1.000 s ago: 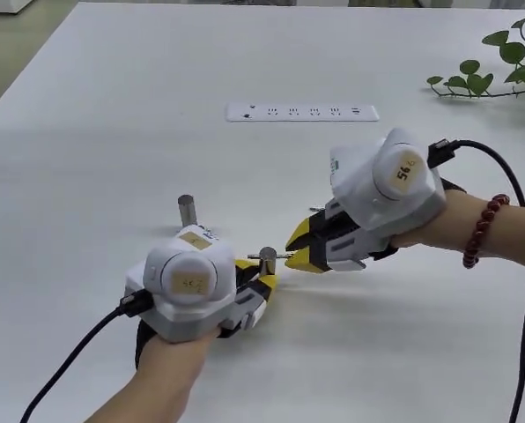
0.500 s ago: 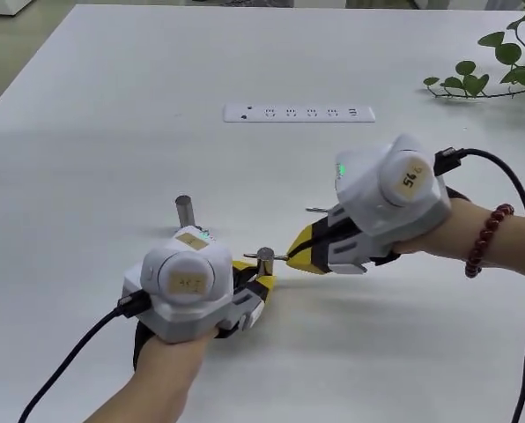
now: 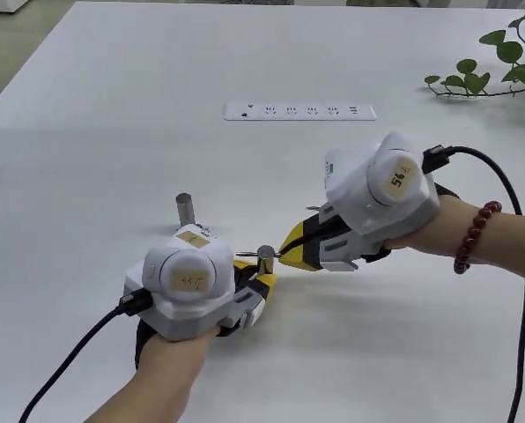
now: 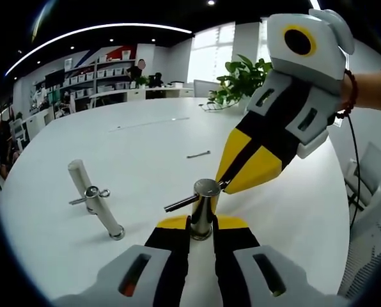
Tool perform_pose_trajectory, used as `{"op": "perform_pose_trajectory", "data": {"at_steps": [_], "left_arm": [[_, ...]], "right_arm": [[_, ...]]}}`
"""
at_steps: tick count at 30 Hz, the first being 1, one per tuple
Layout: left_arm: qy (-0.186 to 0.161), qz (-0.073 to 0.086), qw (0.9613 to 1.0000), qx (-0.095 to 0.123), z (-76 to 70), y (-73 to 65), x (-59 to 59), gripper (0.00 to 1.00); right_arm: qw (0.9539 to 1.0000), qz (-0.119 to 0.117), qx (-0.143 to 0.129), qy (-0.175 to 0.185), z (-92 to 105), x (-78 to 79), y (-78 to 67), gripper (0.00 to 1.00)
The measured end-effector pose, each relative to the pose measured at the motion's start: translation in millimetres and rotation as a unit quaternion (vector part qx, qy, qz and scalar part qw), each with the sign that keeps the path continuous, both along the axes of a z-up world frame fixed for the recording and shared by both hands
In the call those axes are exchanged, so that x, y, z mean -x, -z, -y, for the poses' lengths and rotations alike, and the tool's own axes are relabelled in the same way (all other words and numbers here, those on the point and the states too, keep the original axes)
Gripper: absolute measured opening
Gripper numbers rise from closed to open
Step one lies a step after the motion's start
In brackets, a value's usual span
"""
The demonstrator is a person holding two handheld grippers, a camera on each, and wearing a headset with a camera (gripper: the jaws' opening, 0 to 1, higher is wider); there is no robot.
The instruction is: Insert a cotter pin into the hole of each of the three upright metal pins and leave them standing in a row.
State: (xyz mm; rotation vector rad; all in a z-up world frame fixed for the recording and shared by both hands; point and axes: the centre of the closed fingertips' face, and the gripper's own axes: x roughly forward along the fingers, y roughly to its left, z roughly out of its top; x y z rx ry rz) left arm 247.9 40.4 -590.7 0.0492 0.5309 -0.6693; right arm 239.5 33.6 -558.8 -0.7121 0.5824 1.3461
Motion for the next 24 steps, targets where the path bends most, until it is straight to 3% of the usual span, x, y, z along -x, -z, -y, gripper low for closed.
{"op": "perform_pose_trajectory", "data": {"at_steps": [9, 11, 24], "left_arm": [[-0.007, -0.009, 0.9999, 0.005, -0.5, 1.6, 0.0, 0.11], [-0.004, -0.022, 0.9997, 0.002, -2.5, 4.8, 3.3, 0.13], [0.002, 0.004, 1.0, -0.005, -29.5, -10.0, 7.7, 0.26]], "right_arm": [[1.0, -0.001, 0.004, 0.0, -1.7, -1.2, 2.5, 0.0], [1.0, -0.007, 0.002, 0.004, -2.4, -0.6, 2.9, 0.03], [0.9991, -0.032, -0.02, 0.022, -17.1, -1.7, 0.1, 0.11]]}}
